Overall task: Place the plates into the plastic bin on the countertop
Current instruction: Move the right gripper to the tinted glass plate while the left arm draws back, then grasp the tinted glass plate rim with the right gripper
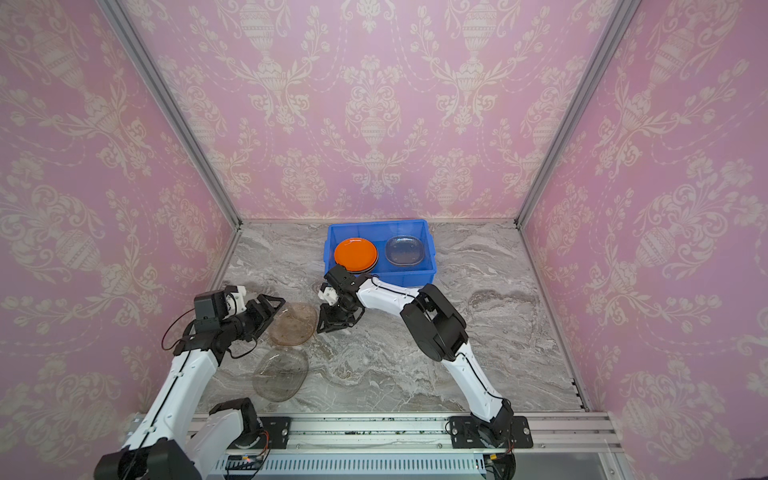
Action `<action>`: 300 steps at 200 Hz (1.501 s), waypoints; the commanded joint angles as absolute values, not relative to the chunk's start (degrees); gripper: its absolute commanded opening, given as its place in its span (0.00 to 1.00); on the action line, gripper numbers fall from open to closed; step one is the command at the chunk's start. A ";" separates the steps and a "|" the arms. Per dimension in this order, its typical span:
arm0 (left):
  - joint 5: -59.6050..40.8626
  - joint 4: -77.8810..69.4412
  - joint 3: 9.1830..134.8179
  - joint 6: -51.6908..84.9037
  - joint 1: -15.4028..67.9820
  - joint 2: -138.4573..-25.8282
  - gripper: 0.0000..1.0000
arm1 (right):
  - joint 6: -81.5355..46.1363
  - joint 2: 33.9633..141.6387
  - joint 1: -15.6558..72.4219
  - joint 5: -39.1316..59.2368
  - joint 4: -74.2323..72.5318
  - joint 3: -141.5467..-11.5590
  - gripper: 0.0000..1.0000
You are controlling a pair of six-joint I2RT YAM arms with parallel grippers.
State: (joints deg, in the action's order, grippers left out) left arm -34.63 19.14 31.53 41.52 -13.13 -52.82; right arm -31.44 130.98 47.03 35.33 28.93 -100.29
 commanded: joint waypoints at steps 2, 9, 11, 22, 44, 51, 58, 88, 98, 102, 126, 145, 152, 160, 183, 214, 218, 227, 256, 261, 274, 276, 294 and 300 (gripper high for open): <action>-36.41 19.13 30.59 42.28 -13.91 -51.44 0.80 | -30.71 132.54 47.41 36.40 30.23 -102.70 0.33; -36.33 19.40 30.57 42.20 -14.06 -51.08 0.80 | -30.82 132.90 47.41 36.39 30.28 -103.11 0.33; -36.31 19.35 30.63 42.21 -14.06 -51.07 0.80 | -30.82 133.07 47.40 36.41 30.31 -103.27 0.33; -36.05 19.52 30.45 42.39 -14.31 -50.56 0.80 | -30.91 133.87 47.46 36.83 30.49 -104.15 0.33; -36.10 19.22 30.17 42.84 -14.63 -50.06 0.80 | -31.11 135.29 47.44 37.51 30.50 -105.59 0.34; -36.06 19.17 30.05 42.89 -14.67 -49.91 0.80 | -31.19 135.66 47.40 37.59 30.68 -106.07 0.34; -36.04 19.17 30.07 42.89 -14.76 -49.84 0.80 | -31.19 136.15 47.38 37.51 31.00 -106.57 0.34; -35.73 19.86 30.05 42.40 -14.93 -49.75 0.79 | -31.29 138.16 47.33 36.02 33.20 -109.18 0.34; -35.60 19.87 29.84 42.41 -15.02 -49.79 0.79 | -31.46 139.05 47.35 35.60 34.19 -110.37 0.33; -35.52 19.86 29.86 42.37 -15.03 -49.75 0.79 | -31.46 139.33 47.21 35.48 34.47 -110.77 0.33; -35.25 19.80 29.50 42.19 -15.12 -49.83 0.79 | -32.14 140.80 47.04 35.06 35.01 -112.43 0.31; -34.81 19.79 29.57 41.97 -15.21 -49.83 0.79 | -33.37 142.24 46.55 34.88 34.92 -113.85 0.25; -34.72 19.79 29.68 41.85 -15.18 -49.82 0.79 | -33.90 142.70 46.39 34.90 34.45 -114.21 0.20; -34.65 19.82 29.81 41.71 -15.20 -49.84 0.79 | -35.79 143.11 46.22 34.96 33.44 -114.26 0.16; -33.88 20.65 30.69 40.97 -15.35 -49.83 0.79 | -37.83 144.25 46.10 35.20 31.90 -115.25 0.10; -33.05 21.18 31.76 40.30 -15.47 -50.09 0.80 | -39.63 144.46 46.08 34.60 29.61 -116.64 0.04; -32.81 21.18 31.99 40.18 -15.47 -50.09 0.80 | -39.79 144.43 46.03 34.46 29.50 -117.08 0.03; -32.30 21.18 32.37 39.93 -15.49 -50.17 0.80 | -40.27 144.55 45.93 34.14 29.26 -118.27 0.01; -30.55 21.36 34.49 39.41 -15.56 -50.82 0.80 | -41.91 145.10 45.35 33.33 29.14 -123.89 0.00; -30.30 21.36 35.03 39.40 -15.55 -50.88 0.80 | -41.78 145.23 45.35 33.15 29.47 -125.14 0.00; -29.70 21.65 36.61 38.86 -15.56 -50.97 0.80 | -41.58 145.46 45.27 32.78 30.71 -127.81 0.00; -29.55 21.76 36.82 38.72 -15.53 -50.93 0.80 | -41.57 145.46 45.26 32.72 30.88 -128.13 0.00; -27.42 24.35 39.83 36.47 -15.48 -51.09 0.80 | -41.52 144.34 45.15 32.04 31.44 -128.80 0.00; -26.62 25.44 40.94 35.63 -15.55 -51.10 0.80 | -41.36 143.64 45.06 31.79 31.44 -128.47 0.00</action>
State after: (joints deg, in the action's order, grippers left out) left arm -30.68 21.61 36.32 40.01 -15.05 -51.05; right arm -40.71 145.38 45.82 33.65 30.68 -126.50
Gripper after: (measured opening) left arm 0.798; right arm 0.049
